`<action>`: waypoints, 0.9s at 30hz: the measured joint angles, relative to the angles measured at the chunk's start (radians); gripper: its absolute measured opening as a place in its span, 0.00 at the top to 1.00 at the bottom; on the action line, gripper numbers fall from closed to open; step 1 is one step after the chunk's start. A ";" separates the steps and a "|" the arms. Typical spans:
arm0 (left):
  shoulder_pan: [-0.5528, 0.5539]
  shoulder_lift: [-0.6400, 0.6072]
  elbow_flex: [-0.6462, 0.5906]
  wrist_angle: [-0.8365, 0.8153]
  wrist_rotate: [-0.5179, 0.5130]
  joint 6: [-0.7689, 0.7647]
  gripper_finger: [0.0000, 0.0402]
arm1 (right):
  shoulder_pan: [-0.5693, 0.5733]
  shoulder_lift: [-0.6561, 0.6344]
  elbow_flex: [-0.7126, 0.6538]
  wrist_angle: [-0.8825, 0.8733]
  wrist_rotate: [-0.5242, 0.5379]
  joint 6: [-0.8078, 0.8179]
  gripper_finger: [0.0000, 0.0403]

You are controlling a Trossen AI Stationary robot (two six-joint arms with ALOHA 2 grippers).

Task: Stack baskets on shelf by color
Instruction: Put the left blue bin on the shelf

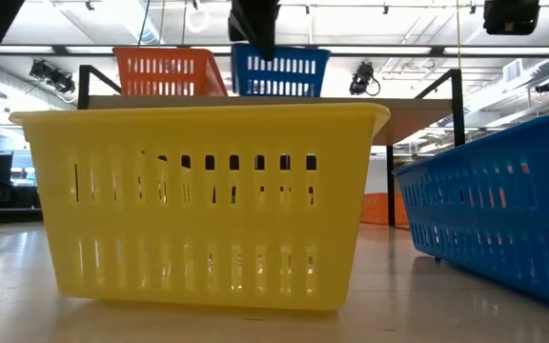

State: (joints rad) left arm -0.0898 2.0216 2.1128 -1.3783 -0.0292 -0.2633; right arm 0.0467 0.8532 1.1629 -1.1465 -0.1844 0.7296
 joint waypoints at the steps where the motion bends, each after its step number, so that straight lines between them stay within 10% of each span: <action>1: -0.001 0.000 0.000 -0.010 0.000 -0.010 0.96 | 0.000 0.000 0.000 0.000 0.000 0.000 0.29; 27: -0.016 -0.001 -0.002 -0.083 -0.011 0.158 0.91 | 0.000 0.000 0.000 0.000 -0.013 0.011 0.29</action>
State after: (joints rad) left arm -0.1055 2.0209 2.1113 -1.4616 -0.0402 -0.1054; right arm 0.0466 0.8532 1.1629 -1.1469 -0.1976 0.7406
